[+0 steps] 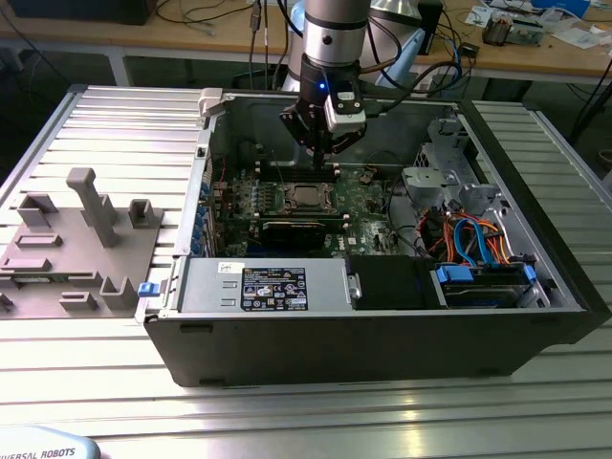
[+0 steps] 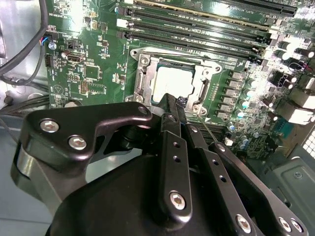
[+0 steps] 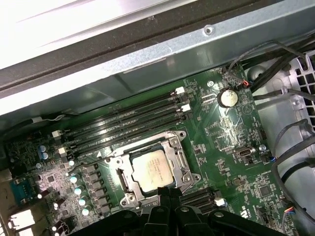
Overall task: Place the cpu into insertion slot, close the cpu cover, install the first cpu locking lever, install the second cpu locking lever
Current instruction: 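Install the first cpu locking lever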
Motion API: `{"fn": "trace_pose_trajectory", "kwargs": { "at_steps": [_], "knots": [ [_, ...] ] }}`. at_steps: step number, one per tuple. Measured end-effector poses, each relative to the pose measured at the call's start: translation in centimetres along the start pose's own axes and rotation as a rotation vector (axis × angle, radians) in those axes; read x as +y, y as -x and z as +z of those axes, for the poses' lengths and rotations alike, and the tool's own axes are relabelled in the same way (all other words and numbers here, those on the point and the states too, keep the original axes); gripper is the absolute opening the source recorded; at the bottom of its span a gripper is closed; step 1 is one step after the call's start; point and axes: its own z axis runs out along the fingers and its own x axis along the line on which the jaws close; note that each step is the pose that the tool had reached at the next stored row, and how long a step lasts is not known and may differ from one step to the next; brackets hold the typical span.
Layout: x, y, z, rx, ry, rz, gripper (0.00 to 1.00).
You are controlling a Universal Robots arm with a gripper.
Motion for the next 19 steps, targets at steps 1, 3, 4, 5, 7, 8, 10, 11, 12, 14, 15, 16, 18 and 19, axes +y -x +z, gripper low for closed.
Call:
{"fn": "trace_pose_trajectory", "kwargs": {
  "at_steps": [1,3,4,5,7,8,10,11,12,14,15,16,18,19],
  "knots": [
    [0.00,0.00,0.00,0.0000,0.0000,-0.002,0.11],
    [0.00,0.00,0.00,-0.0002,0.0001,-0.008,0.11],
    [0.00,0.00,0.00,-0.0002,0.0001,-0.010,0.11],
    [0.00,0.00,0.00,-0.0003,0.0001,-0.014,0.11],
    [0.00,0.00,0.00,-0.0006,0.0003,-0.029,0.11],
    [0.00,0.00,0.00,-0.0008,0.0003,-0.032,0.11],
    [0.00,0.00,0.00,-0.0009,0.0004,-0.040,0.11],
    [0.00,0.00,0.00,-0.0010,0.0004,-0.044,0.11],
    [0.00,0.00,0.00,-0.0012,0.0006,-0.049,0.11],
    [0.00,0.00,0.00,-0.0014,0.0007,-0.060,0.11],
    [0.00,0.00,0.00,-0.0016,0.0007,-0.065,0.11],
    [0.00,0.00,0.00,-0.0018,0.0009,-0.073,0.11],
    [0.00,0.00,0.00,-0.0019,0.0009,-0.082,0.11],
    [0.00,0.00,0.00,-0.0020,0.0011,-0.087,0.11]
  ]
}}
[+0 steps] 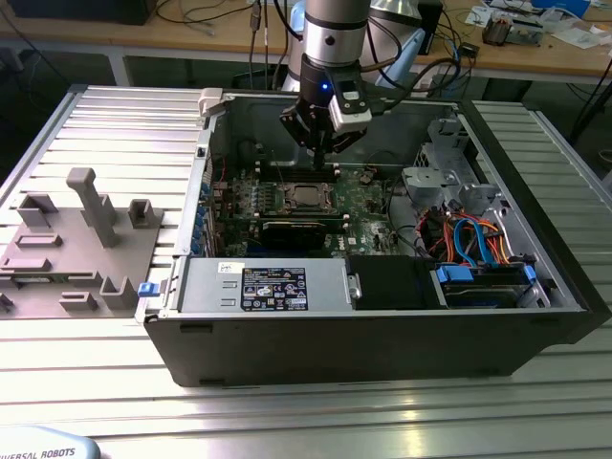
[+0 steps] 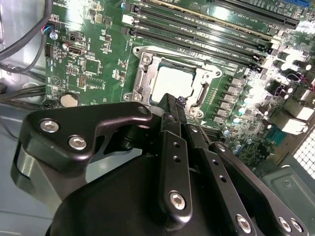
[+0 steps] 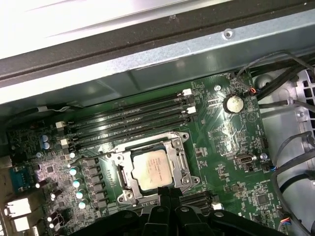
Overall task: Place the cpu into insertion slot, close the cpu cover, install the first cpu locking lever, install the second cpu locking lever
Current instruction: 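Install the first cpu locking lever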
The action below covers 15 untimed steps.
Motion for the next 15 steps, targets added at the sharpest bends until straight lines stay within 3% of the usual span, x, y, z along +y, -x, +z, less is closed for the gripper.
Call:
{"fn": "trace_pose_trajectory", "kwargs": {
  "at_steps": [15],
  "knots": [
    [0.00,0.00,0.00,-0.0007,0.0046,-0.069,0.11]
  ]
}}
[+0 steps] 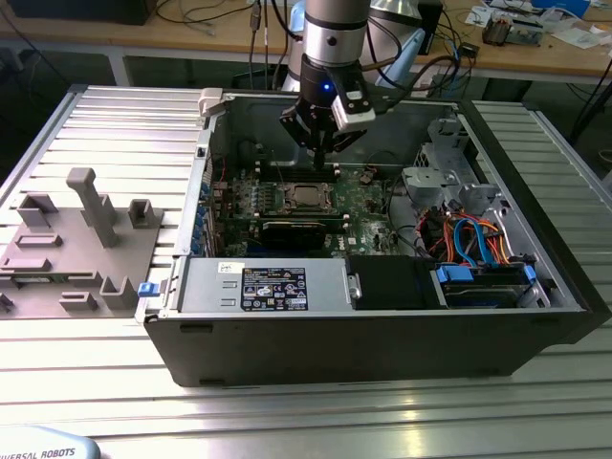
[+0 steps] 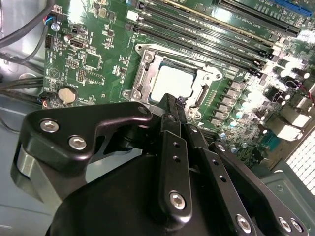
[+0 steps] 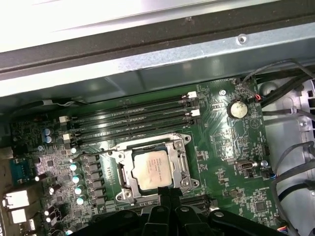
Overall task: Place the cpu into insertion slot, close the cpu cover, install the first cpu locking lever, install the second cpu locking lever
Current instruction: 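Install the first cpu locking lever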
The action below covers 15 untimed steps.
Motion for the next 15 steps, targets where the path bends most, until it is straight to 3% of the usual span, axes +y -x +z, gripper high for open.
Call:
{"fn": "trace_pose_trajectory", "kwargs": {
  "at_steps": [15],
  "knots": [
    [0.00,0.00,0.00,-0.0012,0.0018,-0.069,0.11]
  ]
}}
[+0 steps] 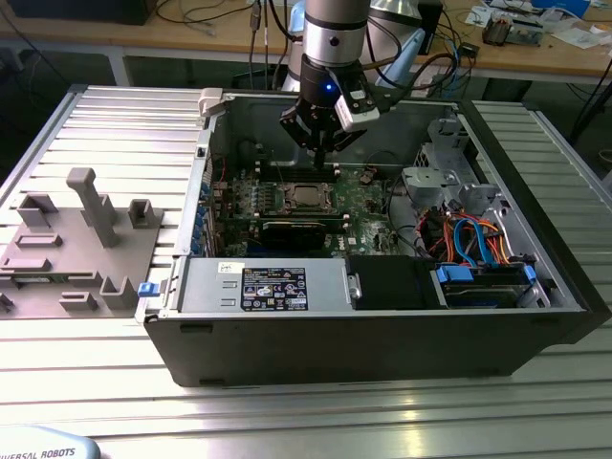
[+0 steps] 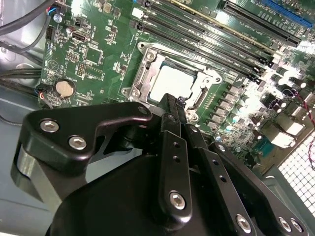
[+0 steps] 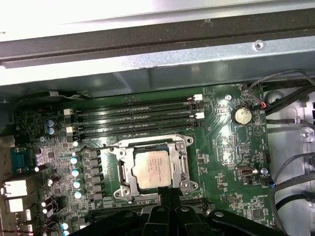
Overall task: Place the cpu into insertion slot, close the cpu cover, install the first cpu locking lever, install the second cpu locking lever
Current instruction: 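Install the first cpu locking lever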
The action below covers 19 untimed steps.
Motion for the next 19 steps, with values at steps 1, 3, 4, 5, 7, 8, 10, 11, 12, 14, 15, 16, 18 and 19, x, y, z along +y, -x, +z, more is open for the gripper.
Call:
{"fn": "trace_pose_trajectory", "kwargs": {
  "at_steps": [1,3,4,5,7,8,10,11,12,14,15,16,18,19],
  "knots": [
    [0.00,0.00,0.00,0.0000,0.0001,-0.003,0.11],
    [0.00,0.00,0.00,-0.0002,0.0003,-0.017,0.11],
    [0.00,0.00,0.00,-0.0003,0.0003,-0.024,0.11],
    [0.00,0.00,0.00,-0.0005,0.0004,-0.029,0.11],
    [-0.01,-0.01,-0.01,-0.0004,0.0045,-0.048,0.11],
    [0.00,0.00,0.00,-0.0004,0.0074,-0.057,0.11],
    [0.01,0.00,0.00,-0.0006,0.0077,-0.075,0.11],
    [0.00,0.00,0.00,-0.0008,0.0079,-0.089,0.11],
    [0.00,0.00,0.00,-0.0011,0.0079,-0.104,0.11],
    [0.00,0.00,0.00,-0.0015,0.0082,-0.127,0.11],
    [0.00,0.00,0.00,-0.0016,0.0082,-0.138,0.11],
    [0.00,0.00,0.00,-0.0017,0.0083,-0.143,0.11],
    [0.00,0.00,0.00,-0.0017,0.0083,-0.145,0.11],
    [0.00,0.00,0.00,-0.0018,0.0083,-0.146,0.11]
  ]
}}
